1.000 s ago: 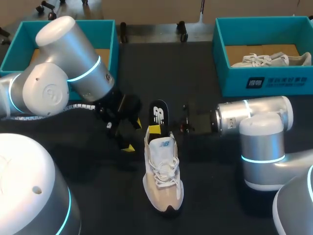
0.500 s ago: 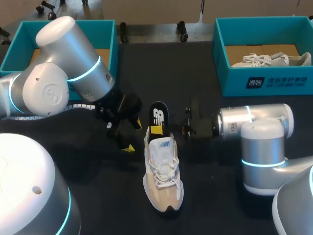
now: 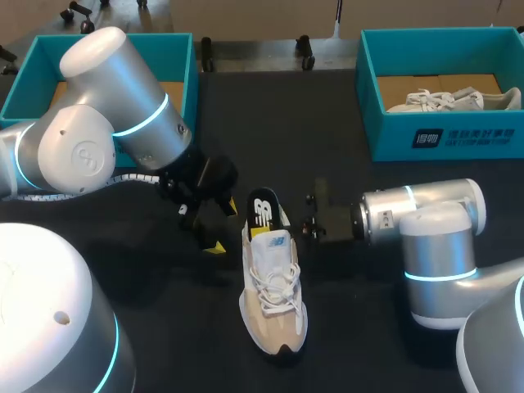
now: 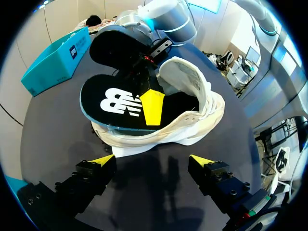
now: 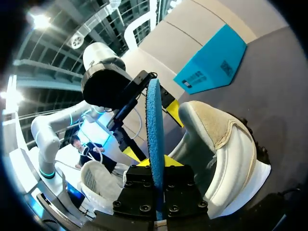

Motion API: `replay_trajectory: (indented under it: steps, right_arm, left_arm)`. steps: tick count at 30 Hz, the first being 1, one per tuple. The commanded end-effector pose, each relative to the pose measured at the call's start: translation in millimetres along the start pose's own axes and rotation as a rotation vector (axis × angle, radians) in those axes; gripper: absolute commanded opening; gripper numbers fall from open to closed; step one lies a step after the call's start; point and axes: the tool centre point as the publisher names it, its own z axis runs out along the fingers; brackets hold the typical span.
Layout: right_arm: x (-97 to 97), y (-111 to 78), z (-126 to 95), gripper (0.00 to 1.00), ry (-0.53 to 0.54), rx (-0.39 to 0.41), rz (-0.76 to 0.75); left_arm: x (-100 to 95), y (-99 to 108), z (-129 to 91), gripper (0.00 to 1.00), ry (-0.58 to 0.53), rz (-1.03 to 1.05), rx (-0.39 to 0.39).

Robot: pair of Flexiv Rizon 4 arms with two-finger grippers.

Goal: Take the shoe out of the shoebox, open the shoe tongue, remove and reinsert the insole, then place the shoe into the shoebox

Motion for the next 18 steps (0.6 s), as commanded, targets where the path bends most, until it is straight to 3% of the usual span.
replay_trajectory:
  steps: [1, 2, 3, 5, 6, 15, 18]
  right_arm:
    - [0.6, -1.4, 2.8, 0.0, -0.005, 0.003, -0.003]
    - [2.7, 0.0, 2.6, 0.0, -0.008, 0.001, -0.016]
    - [4.8, 1.4, 2.5, 0.17, -0.012, 0.003, -0.026]
    - [9.5, 5.5, 2.9, 0.39, -0.023, 0.006, -0.045]
    - [10.9, 6.8, 3.1, 0.41, -0.025, 0.009, -0.051]
    - [19.2, 21.0, -0.9, 0.37, -0.049, -0.013, -0.111]
    - [17.2, 24.9, -3.5, 0.31, -0.049, -0.029, -0.123]
  left_arm:
    - [0.3, 0.7, 0.8, 1.0, -0.001, 0.0, 0.001]
    - [0.3, 0.7, 0.8, 1.0, -0.001, 0.0, 0.001]
    - [0.3, 0.7, 0.8, 1.0, -0.001, 0.0, 0.001]
    - [0.3, 0.7, 0.8, 1.0, -0.001, 0.0, 0.001]
    - [0.3, 0.7, 0.8, 1.0, -0.001, 0.0, 0.001]
    - [0.3, 0.7, 0.8, 1.0, -0.001, 0.0, 0.001]
    - [0.3, 0.7, 0.8, 1.0, -0.001, 0.0, 0.001]
